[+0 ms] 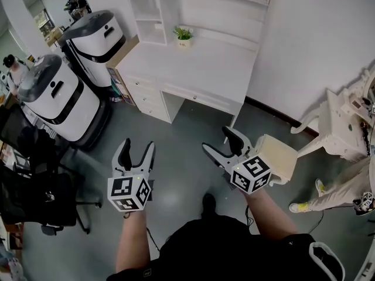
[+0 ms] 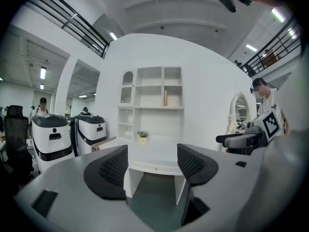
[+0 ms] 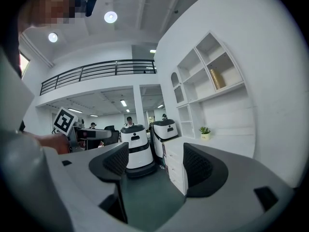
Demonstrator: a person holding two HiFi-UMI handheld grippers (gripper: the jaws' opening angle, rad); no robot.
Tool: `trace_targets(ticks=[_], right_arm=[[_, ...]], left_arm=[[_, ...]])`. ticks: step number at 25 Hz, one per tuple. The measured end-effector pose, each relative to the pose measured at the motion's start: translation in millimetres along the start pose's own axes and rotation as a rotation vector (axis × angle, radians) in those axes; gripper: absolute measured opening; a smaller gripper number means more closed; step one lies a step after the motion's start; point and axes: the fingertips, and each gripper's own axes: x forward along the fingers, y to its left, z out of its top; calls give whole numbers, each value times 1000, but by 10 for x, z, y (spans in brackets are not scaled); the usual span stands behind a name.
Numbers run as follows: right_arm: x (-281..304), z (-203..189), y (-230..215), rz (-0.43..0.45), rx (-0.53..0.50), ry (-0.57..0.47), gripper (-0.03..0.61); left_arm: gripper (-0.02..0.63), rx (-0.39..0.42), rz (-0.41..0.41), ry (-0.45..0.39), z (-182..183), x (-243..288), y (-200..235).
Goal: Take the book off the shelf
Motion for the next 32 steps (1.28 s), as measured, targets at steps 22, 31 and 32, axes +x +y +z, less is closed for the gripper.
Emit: trace_targets(ticks=[22, 31, 32], right_arm=[[700, 114, -1025, 16, -10, 50, 345], [1557, 399, -1504, -59, -35, 54, 345], [1676, 446, -1556, -66, -36, 54, 345]], left_arm=[[304, -62, -3, 2, 120, 1324, 96], [304, -41, -84, -30, 440, 2395, 646], [304, -35, -98, -31, 492, 2532, 698]])
